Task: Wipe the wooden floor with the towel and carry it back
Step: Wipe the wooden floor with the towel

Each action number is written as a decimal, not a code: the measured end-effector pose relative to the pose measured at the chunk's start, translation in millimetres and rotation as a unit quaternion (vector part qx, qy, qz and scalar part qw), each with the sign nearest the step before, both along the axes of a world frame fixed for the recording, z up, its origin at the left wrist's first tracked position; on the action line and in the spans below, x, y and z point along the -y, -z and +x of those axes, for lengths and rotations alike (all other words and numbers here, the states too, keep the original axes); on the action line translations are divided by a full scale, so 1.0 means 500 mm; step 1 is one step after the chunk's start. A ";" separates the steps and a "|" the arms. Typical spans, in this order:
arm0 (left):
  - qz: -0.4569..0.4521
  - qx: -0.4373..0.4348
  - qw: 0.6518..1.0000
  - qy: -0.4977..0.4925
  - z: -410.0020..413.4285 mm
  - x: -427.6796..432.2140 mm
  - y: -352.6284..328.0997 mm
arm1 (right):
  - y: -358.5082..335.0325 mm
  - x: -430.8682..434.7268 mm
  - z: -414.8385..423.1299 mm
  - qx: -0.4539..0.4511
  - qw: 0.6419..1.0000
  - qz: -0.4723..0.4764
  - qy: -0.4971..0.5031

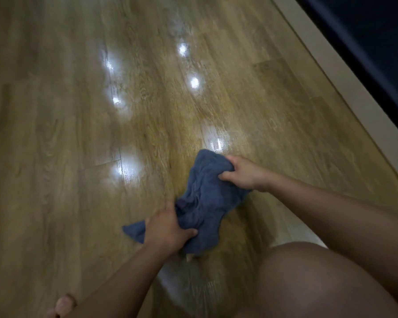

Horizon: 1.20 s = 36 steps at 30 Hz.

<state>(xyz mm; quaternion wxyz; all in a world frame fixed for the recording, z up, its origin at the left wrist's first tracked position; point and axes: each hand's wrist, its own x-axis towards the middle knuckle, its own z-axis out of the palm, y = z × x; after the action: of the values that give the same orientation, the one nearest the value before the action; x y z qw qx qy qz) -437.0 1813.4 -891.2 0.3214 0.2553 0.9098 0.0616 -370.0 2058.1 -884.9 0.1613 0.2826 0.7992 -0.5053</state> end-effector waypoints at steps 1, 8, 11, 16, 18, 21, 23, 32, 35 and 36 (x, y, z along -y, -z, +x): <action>0.014 0.038 0.999 -0.015 -0.011 -0.004 -0.004 | -0.017 -0.004 -0.006 -0.013 1.000 -0.010 -0.003; 0.253 0.275 0.915 -0.150 -0.049 -0.039 -0.097 | -0.224 -0.059 -0.078 -0.116 0.982 0.132 -0.067; 0.364 0.298 0.869 -0.155 -0.099 -0.108 -0.173 | -0.331 -0.094 -0.113 -0.190 0.943 0.269 -0.047; 0.488 0.193 0.845 -0.104 -0.209 -0.184 -0.263 | -0.497 -0.112 -0.100 -0.295 0.875 0.383 -0.002; 0.495 0.059 0.866 -0.045 -0.215 -0.184 -0.270 | -0.517 -0.113 -0.057 -0.301 0.865 0.401 -0.014; 0.451 -0.164 0.873 0.082 -0.183 -0.152 -0.230 | -0.459 -0.111 0.026 -0.265 0.871 0.414 0.002; 0.383 -0.228 0.871 0.206 -0.145 -0.120 -0.176 | -0.358 -0.097 0.099 -0.203 0.909 0.363 0.028; 0.035 -0.105 0.943 0.312 0.006 0.057 0.024 | 0.021 -0.006 0.286 0.049 0.930 0.329 -0.154; 0.074 -0.159 0.960 0.218 -0.045 0.063 0.037 | 0.022 0.020 0.246 -0.062 0.931 0.356 -0.056; 0.054 -0.144 0.972 0.178 -0.064 0.056 0.033 | 0.018 0.024 0.219 -0.063 0.944 0.325 0.001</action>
<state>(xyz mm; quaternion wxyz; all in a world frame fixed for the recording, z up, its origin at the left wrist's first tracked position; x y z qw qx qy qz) -468.9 1785.4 -907.5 0.1782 0.4365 0.8817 0.0152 -260.3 2046.4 -893.8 0.0092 0.2878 0.9284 -0.2350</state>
